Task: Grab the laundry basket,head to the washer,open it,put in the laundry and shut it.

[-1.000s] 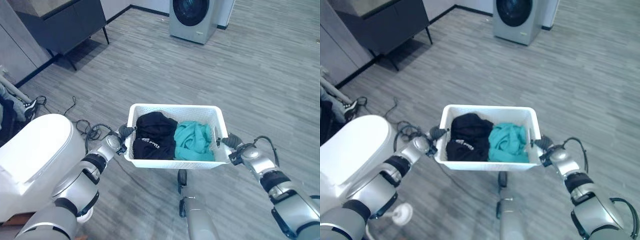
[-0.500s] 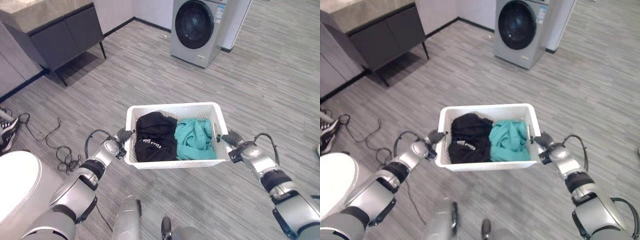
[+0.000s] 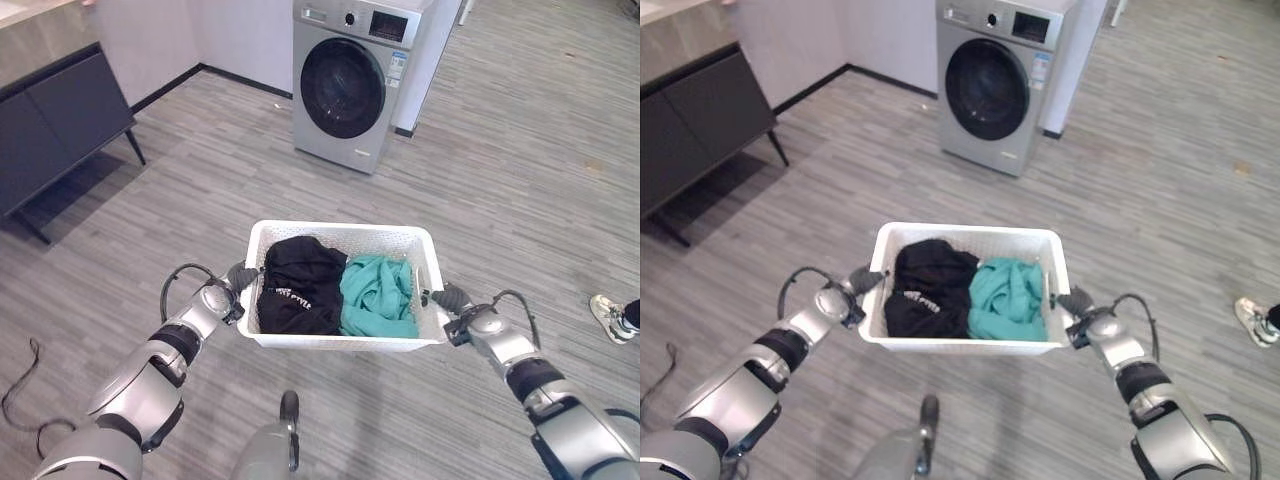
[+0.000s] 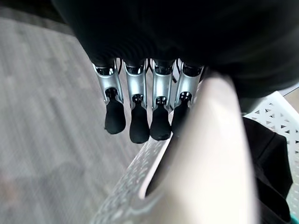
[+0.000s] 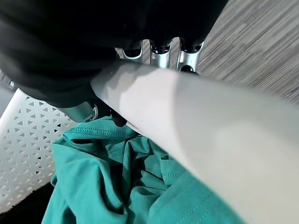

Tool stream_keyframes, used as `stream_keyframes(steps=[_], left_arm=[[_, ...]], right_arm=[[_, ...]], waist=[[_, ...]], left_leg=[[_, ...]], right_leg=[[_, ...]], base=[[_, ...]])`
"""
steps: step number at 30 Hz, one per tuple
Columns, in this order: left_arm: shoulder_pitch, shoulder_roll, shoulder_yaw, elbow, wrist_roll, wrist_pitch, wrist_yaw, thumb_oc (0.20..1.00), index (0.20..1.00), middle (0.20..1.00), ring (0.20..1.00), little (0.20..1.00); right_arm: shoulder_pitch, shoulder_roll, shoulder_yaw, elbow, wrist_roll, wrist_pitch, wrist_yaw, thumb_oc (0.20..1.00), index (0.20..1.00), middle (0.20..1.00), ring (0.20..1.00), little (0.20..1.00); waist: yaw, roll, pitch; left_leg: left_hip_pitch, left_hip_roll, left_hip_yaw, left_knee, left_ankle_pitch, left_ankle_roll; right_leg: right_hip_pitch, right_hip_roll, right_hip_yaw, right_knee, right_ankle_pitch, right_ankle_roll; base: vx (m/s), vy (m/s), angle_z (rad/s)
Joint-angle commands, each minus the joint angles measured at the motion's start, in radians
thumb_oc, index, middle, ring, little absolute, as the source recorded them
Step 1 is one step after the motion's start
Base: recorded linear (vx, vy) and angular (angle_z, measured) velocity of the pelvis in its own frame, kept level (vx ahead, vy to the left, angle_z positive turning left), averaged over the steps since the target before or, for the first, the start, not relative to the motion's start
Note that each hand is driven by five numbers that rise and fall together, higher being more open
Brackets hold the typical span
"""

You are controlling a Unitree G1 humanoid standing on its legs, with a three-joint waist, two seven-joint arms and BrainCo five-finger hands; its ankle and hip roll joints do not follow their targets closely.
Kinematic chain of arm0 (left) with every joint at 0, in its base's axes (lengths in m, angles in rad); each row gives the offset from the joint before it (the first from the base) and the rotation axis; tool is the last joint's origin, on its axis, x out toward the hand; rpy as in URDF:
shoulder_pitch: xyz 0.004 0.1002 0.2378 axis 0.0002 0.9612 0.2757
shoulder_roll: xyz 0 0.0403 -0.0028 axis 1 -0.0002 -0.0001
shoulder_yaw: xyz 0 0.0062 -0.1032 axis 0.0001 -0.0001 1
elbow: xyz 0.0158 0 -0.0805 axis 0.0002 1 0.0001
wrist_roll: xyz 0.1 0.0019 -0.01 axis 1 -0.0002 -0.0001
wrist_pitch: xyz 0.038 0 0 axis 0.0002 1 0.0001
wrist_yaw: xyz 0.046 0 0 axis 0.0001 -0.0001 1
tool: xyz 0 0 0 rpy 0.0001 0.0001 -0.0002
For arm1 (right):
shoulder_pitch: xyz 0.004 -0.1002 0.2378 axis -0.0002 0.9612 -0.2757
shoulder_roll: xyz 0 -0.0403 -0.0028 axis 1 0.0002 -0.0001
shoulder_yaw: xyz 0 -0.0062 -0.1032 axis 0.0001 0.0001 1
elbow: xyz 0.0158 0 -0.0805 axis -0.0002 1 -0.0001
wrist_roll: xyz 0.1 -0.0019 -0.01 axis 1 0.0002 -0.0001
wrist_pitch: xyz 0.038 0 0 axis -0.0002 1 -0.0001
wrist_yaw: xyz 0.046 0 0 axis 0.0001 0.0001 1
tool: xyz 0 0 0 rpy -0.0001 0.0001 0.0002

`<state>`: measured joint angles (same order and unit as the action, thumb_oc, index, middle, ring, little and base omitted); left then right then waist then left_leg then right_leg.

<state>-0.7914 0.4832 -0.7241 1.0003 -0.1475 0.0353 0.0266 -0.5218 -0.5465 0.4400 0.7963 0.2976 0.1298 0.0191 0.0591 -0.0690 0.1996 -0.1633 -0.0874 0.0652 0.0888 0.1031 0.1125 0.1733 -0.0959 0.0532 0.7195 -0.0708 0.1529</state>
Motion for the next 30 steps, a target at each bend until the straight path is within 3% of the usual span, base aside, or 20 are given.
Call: stream_keyframes(steps=[1,3,4,7,11,13,16,18,19,20,21,24,27,28,30], left_arm=[[-0.107,0.004,0.028,0.019,-0.015,-0.044,0.047,0.200,0.200,0.200,0.200,0.200],[-0.122,0.001,0.024,0.020,-0.013,-0.045,0.047,0.200,0.200,0.200,0.200,0.200],[-0.128,-0.004,0.024,0.023,-0.010,-0.047,0.047,0.200,0.200,0.200,0.200,0.200],[-0.140,-0.008,0.026,0.028,-0.006,-0.049,0.048,0.200,0.200,0.200,0.200,0.200],[-0.134,-0.014,0.053,0.042,0.017,-0.055,0.050,0.200,0.200,0.200,0.200,0.200],[-0.125,-0.015,0.058,0.043,0.031,-0.056,0.050,0.200,0.200,0.200,0.200,0.200],[-0.115,-0.017,0.060,0.037,0.047,-0.058,0.050,0.200,0.200,0.200,0.200,0.200],[-0.099,-0.029,0.066,0.053,0.047,-0.060,0.048,0.200,0.200,0.200,0.200,0.200],[-0.089,-0.028,0.072,0.051,0.040,-0.059,0.047,0.200,0.200,0.200,0.200,0.200],[-0.082,-0.023,0.076,0.046,0.034,-0.054,0.046,0.200,0.200,0.200,0.200,0.200],[-0.079,-0.013,0.085,0.034,0.020,-0.045,0.047,0.200,0.200,0.200,0.200,0.200],[-0.078,-0.002,0.098,0.011,-0.004,-0.041,0.052,0.200,0.200,0.200,0.200,0.200],[-0.084,0.003,0.102,-0.027,-0.020,-0.038,0.056,0.200,0.200,0.200,0.200,0.200],[-0.081,-0.001,0.106,-0.035,-0.024,-0.043,0.055,0.200,0.200,0.200,0.200,0.200],[-0.084,-0.006,0.104,-0.034,-0.026,-0.045,0.058,0.200,0.200,0.200,0.200,0.200]], right_arm=[[-0.118,-0.034,-0.063,0.005,0.036,-0.093,0.001,0.200,0.200,0.200,0.200,0.200],[-0.121,-0.052,-0.067,0.003,0.033,-0.088,0.003,0.200,0.200,0.200,0.200,0.200],[-0.118,-0.062,-0.071,0.000,0.034,-0.088,0.003,0.200,0.200,0.200,0.200,0.200],[-0.109,-0.093,-0.083,-0.008,0.041,-0.089,0.002,0.200,0.200,0.200,0.200,0.200],[-0.092,-0.104,-0.098,-0.016,0.043,-0.087,0.003,0.200,0.200,0.200,0.200,0.200],[-0.079,-0.103,-0.104,-0.021,0.037,-0.084,0.009,0.200,0.200,0.200,0.200,0.200],[-0.060,-0.117,-0.109,-0.039,0.029,-0.077,0.019,0.200,0.200,0.200,0.200,0.200],[-0.059,-0.122,-0.103,-0.040,0.026,-0.078,0.022,0.200,0.200,0.200,0.200,0.200],[-0.059,-0.130,-0.100,-0.045,0.026,-0.078,0.021,0.200,0.200,0.200,0.200,0.200],[-0.054,-0.135,-0.103,-0.057,0.032,-0.076,0.021,0.200,0.200,0.200,0.200,0.200],[-0.062,-0.139,-0.101,-0.078,0.051,-0.080,0.014,0.200,0.200,0.200,0.200,0.200],[-0.061,-0.142,-0.103,-0.117,0.069,-0.084,0.001,0.200,0.200,0.200,0.200,0.200],[-0.042,-0.144,-0.116,-0.159,0.064,-0.082,-0.009,0.200,0.200,0.200,0.200,0.200],[-0.031,-0.146,-0.118,-0.163,0.051,-0.082,-0.009,0.200,0.200,0.200,0.200,0.200],[-0.013,-0.146,-0.127,-0.165,0.043,-0.083,-0.012,0.200,0.200,0.200,0.200,0.200]], waist=[[0.023,0.086,-0.054],[-0.010,0.093,-0.041],[-0.032,0.096,-0.037],[-0.072,0.073,-0.032],[-0.118,0.064,-0.030],[-0.132,0.063,-0.037],[-0.146,0.053,-0.063],[-0.150,0.065,-0.085],[-0.151,0.068,-0.091],[-0.149,0.065,-0.089],[-0.131,0.046,-0.075],[-0.098,0.019,-0.048],[-0.063,0.008,-0.028],[-0.042,0.016,-0.028],[-0.027,0.028,-0.029]], left_leg=[[0.075,0.144,-0.017,-0.017,-0.050,-0.072],[0.131,0.121,-0.043,-0.035,-0.067,-0.069],[0.161,0.111,-0.063,-0.044,-0.077,-0.071],[0.219,0.081,-0.096,-0.047,-0.131,-0.091],[0.337,0.066,-0.140,-0.048,-0.238,-0.114],[0.385,0.073,-0.156,-0.036,-0.269,-0.126],[0.433,0.084,-0.168,0.009,-0.291,-0.144],[0.430,0.111,-0.170,0.099,-0.239,-0.173],[0.404,0.132,-0.158,0.183,-0.184,-0.189],[0.351,0.150,-0.150,0.319,-0.105,-0.205],[0.249,0.163,-0.144,0.542,-0.021,-0.200],[0.132,0.180,-0.125,0.677,0.013,-0.176],[0.036,0.225,-0.057,0.553,-0.034,-0.167],[0.001,0.235,-0.044,0.394,-0.028,-0.180],[0.002,0.246,-0.050,0.204,-0.010,-0.194]], right_leg=[[-0.179,-0.020,-0.074,0.015,0.241,0.030],[-0.252,-0.026,-0.113,-0.011,0.173,0.008],[-0.290,-0.005,-0.116,-0.049,0.143,-0.001],[-0.350,-0.005,-0.141,-0.320,0.104,-0.009],[-0.403,-0.027,-0.141,-0.654,0.178,0.017],[-0.412,-0.035,-0.139,-0.713,0.211,0.030],[-0.392,-0.038,-0.125,-0.688,0.245,0.025],[-0.360,-0.017,-0.132,-0.666,0.242,0.001],[-0.334,-0.003,-0.141,-0.660,0.226,-0.014],[-0.304,0.006,-0.147,-0.657,0.208,-0.036],[-0.251,0.024,-0.146,-0.670,0.182,-0.074],[-0.180,0.038,-0.135,-0.692,0.145,-0.107],[-0.127,0.035,-0.139,-0.705,0.113,-0.099],[-0.102,0.037,-0.138,-0.709,0.085,-0.087],[-0.071,0.043,-0.134,-0.713,0.062,-0.078]], base=[[0.47,0.301,0.09],[0.41,0.134,0.27],[0.50,0.043,0.53],[0.45,-0.056,0.70],[0.52,-0.117,0.54],[0.50,-0.143,0.46],[0.41,-0.158,0.45],[0.53,-0.256,0.36],[0.39,-0.253,0.20],[0.41,-0.372,0.03],[0.39,-0.404,-0.07],[0.28,-0.277,-0.17],[0.29,-0.076,-0.58],[0.35,0.067,-0.47],[0.39,0.111,-0.39]])
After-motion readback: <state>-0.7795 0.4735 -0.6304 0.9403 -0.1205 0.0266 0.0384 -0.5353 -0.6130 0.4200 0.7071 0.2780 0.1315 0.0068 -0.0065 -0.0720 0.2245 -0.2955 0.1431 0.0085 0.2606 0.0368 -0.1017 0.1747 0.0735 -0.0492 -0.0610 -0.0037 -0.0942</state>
